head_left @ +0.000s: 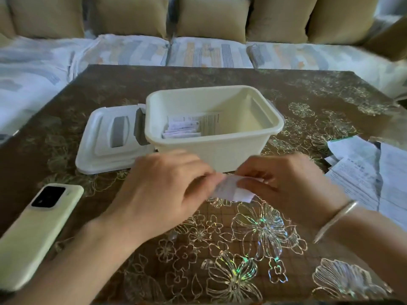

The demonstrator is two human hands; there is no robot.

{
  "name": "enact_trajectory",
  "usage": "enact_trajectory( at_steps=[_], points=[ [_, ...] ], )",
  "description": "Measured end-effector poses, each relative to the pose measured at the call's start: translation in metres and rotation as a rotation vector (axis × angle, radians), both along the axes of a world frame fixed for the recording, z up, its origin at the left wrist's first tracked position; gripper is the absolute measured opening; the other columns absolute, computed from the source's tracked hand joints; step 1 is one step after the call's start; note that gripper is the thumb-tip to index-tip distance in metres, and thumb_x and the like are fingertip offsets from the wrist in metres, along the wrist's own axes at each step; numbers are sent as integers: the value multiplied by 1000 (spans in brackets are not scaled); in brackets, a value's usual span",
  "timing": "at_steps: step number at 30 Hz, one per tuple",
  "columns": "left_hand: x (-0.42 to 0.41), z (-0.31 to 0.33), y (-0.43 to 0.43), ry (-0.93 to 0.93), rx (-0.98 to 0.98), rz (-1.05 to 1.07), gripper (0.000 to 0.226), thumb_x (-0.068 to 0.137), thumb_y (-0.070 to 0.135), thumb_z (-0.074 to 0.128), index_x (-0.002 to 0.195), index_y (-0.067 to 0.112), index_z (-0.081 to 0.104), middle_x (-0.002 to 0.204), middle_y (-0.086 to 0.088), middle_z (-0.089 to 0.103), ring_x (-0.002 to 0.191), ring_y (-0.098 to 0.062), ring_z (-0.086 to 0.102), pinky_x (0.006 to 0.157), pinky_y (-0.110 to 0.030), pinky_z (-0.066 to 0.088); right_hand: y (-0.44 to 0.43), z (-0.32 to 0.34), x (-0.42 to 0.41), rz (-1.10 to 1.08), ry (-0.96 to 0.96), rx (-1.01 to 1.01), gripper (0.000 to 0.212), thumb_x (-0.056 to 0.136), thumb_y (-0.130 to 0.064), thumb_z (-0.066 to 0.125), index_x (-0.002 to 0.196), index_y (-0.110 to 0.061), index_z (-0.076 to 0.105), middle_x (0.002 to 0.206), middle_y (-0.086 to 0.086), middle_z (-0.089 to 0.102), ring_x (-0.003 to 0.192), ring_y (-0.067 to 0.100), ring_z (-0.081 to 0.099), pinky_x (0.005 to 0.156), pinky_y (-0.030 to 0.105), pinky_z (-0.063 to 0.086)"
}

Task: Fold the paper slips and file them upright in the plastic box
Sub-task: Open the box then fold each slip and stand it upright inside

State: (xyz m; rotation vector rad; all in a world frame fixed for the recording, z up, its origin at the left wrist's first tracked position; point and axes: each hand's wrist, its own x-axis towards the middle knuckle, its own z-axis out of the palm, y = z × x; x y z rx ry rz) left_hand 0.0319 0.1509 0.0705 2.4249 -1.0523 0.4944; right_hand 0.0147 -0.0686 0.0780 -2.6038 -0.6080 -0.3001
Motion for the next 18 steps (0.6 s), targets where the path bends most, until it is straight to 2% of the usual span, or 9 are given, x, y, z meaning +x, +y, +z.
enact_trajectory(
  at_steps=[1, 3, 5, 6, 8, 10, 13, 16, 18],
  points=[
    [10, 13, 5, -39, -37, 41, 39, 99, 39, 44, 88, 19, 76, 79, 8, 72, 66, -7, 65, 53, -31, 53, 0, 10, 9, -20, 77, 111, 2, 83, -30, 69, 84, -30, 71, 71, -19, 70, 63, 0, 65, 59, 15, 52],
    [35, 35, 16, -99, -117, 153, 33, 99, 33, 48, 88, 19, 76, 78, 7, 72, 61, -7, 62, 54, -31, 52, 3, 26, 32, -17, 207, 375, 11, 81, -16, 73, 80, -27, 70, 77, -16, 72, 65, 2, 67, 60, 9, 50],
    [62, 47, 25, -38, -171, 227, 23, 98, 30, 54, 92, 24, 76, 84, 12, 72, 67, -2, 63, 61, -26, 52, 8, 39, 55, -4, 304, 602, 11, 82, -7, 70, 81, -18, 69, 79, 1, 74, 64, 10, 69, 62, 17, 55],
    [72, 50, 28, 39, -173, 241, 17, 96, 29, 59, 95, 27, 75, 86, 16, 71, 72, -1, 64, 64, -17, 50, 11, 43, 64, -5, 321, 652, 8, 82, -6, 69, 82, -14, 70, 79, 6, 74, 64, 12, 69, 63, 21, 57],
    [96, 55, 31, 209, -101, 245, 10, 89, 28, 68, 96, 33, 73, 86, 21, 69, 80, 7, 62, 64, -4, 43, 15, 46, 87, -13, 357, 656, 4, 82, -7, 69, 83, -11, 70, 78, 9, 74, 63, 13, 69, 63, 23, 58],
    [115, 56, 30, 299, 62, 199, 12, 83, 30, 73, 91, 39, 70, 82, 23, 67, 82, 12, 59, 68, -8, 46, 16, 46, 110, -13, 431, 597, 3, 81, -10, 70, 83, -12, 70, 78, 6, 74, 62, 9, 68, 60, 18, 55],
    [134, 59, 20, 425, 392, 122, 9, 79, 43, 74, 84, 37, 68, 79, 21, 68, 79, 7, 61, 76, -25, 54, 14, 43, 136, 19, 524, 439, 5, 79, -17, 71, 84, -15, 71, 78, 0, 75, 62, 3, 66, 60, 12, 51],
    [149, 63, 9, 600, 726, 83, 30, 76, 58, 70, 91, 32, 71, 80, 17, 68, 77, 2, 62, 74, -20, 53, 9, 39, 153, 39, 546, 343, 26, 68, -34, 70, 88, -17, 73, 79, -5, 75, 71, 8, 71, 67, 14, 54],
    [153, 59, 2, 636, 831, 45, 39, 73, 64, 69, 93, 31, 72, 79, 18, 68, 74, 1, 62, 69, -17, 53, 5, 35, 159, 50, 552, 304, 31, 65, -38, 68, 90, -19, 73, 82, -7, 75, 76, 9, 71, 74, 17, 56]
  ],
)
